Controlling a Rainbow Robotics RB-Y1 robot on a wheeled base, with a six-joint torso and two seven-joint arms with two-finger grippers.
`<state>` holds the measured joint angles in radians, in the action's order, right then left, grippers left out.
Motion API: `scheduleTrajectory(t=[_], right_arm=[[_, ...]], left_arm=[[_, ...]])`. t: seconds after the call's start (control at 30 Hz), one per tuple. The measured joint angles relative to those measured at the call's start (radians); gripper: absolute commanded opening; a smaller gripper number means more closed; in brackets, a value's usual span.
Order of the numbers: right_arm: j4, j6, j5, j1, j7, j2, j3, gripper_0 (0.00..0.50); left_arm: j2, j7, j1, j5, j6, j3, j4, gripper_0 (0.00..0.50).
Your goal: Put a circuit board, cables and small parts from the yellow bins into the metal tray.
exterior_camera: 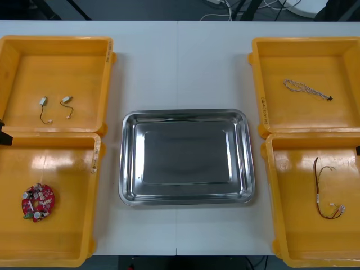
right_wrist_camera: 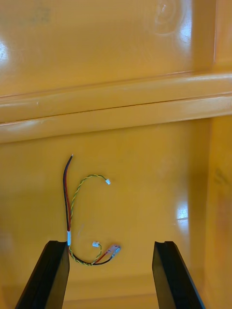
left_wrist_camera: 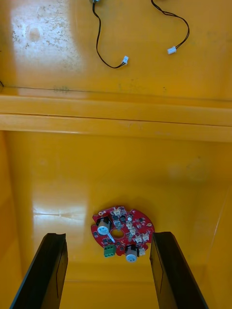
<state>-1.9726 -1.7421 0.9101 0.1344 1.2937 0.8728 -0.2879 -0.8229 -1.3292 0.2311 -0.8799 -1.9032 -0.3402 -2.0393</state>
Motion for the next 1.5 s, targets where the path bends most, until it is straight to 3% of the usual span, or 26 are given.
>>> scheduleTrajectory(t=[1.5], right_arm=[[0.000,0.000,0.000,0.000,0.000,0.000,0.000,0.500]], left_arm=[[0.000,0.000,0.000,0.000,0.000,0.000,0.000,0.500]])
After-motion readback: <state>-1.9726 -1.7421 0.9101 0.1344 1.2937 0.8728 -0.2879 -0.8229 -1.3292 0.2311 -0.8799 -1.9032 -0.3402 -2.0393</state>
